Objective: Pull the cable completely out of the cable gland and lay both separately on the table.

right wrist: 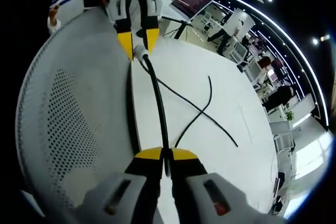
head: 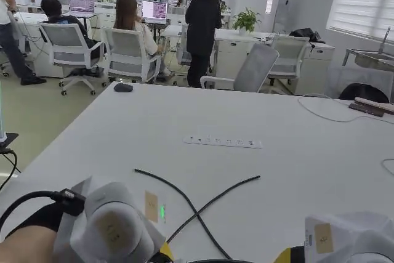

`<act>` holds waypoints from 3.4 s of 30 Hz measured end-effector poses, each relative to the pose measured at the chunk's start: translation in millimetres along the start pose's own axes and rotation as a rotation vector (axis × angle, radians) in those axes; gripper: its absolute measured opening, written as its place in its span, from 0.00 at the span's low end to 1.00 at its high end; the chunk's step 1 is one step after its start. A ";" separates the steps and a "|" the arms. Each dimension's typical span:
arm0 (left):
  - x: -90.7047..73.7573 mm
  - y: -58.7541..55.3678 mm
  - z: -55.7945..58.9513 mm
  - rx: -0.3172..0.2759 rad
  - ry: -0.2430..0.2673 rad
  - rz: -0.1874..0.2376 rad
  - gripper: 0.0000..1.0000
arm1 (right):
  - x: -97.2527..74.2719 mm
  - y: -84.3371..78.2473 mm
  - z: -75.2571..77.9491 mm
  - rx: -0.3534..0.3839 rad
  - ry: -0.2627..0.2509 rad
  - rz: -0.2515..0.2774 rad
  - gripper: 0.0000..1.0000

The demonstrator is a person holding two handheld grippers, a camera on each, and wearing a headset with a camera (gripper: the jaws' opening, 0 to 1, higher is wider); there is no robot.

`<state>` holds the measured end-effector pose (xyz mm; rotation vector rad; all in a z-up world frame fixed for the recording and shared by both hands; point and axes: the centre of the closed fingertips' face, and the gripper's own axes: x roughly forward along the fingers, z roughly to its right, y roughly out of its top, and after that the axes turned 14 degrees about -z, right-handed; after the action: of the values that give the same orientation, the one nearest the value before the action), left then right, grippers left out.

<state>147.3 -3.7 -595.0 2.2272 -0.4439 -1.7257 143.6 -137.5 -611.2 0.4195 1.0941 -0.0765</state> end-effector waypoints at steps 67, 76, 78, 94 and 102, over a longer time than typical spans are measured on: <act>-1.7 17.5 12.5 0.014 -0.015 0.024 0.16 | -11.5 24.6 -22.2 -0.011 0.061 0.057 0.02; -2.0 15.0 12.5 0.003 -0.020 0.018 0.16 | -4.7 -2.7 -16.9 0.021 0.066 -0.011 0.02; -2.3 12.0 11.9 -0.002 -0.019 0.011 0.16 | -2.1 -12.3 -14.3 0.024 0.060 -0.042 0.02; -6.0 0.3 6.3 -0.026 0.004 -0.017 0.16 | 0.5 -37.2 -16.0 0.094 0.118 -0.101 0.04; -7.3 9.2 8.3 -0.005 0.009 -0.002 0.16 | -10.5 19.0 -30.9 0.042 0.154 0.034 0.23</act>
<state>137.0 -9.5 -586.8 2.2318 -0.4350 -1.7154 117.6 -110.2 -608.5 0.4878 1.2381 -0.0377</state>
